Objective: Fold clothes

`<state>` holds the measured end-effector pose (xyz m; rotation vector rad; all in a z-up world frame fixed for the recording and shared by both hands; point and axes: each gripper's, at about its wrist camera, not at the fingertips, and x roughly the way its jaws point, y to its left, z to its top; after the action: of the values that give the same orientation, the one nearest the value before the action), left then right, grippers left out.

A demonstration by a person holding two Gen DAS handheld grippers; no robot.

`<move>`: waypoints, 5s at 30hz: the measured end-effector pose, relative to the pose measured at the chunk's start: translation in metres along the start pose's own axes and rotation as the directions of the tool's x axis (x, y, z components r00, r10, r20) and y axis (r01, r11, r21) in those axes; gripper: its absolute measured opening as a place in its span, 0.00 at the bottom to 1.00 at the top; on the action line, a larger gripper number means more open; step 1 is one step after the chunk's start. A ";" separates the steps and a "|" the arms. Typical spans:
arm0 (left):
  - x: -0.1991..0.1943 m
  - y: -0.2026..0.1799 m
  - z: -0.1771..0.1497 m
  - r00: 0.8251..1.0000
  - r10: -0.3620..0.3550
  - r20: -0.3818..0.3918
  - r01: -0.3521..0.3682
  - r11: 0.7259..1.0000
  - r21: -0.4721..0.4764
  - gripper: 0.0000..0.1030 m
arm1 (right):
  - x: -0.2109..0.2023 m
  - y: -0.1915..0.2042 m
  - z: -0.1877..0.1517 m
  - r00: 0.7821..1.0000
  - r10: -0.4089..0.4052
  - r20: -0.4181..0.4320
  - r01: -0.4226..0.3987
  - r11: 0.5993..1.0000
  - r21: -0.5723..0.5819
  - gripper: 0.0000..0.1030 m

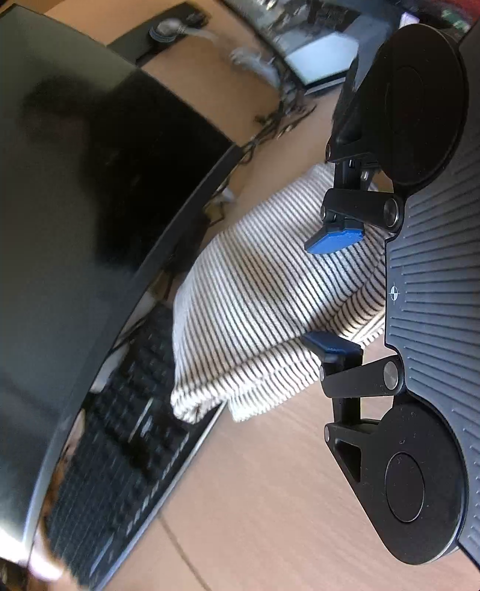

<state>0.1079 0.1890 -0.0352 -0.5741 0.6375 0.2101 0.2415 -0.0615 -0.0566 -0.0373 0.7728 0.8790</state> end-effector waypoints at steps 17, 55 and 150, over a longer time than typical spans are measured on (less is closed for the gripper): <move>-0.066 -0.093 -0.132 0.842 0.505 0.191 -0.477 0.862 -0.173 1.00 | -0.051 -0.034 -0.065 0.991 0.020 0.129 0.025 0.941 -0.337 1.00; -0.070 -0.158 -0.170 0.744 0.623 0.240 -0.624 0.777 -0.084 1.00 | -0.078 -0.026 -0.069 0.967 0.106 0.231 -0.010 0.925 -0.380 1.00; -0.066 -0.161 -0.175 0.738 0.638 0.219 -0.635 0.767 -0.096 1.00 | -0.075 -0.033 -0.067 0.972 0.107 0.209 -0.026 0.933 -0.358 1.00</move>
<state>0.0246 -0.0435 -0.0388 -0.3128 0.5762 0.9274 0.1956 -0.1561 -0.0681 -0.2275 0.3977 1.0597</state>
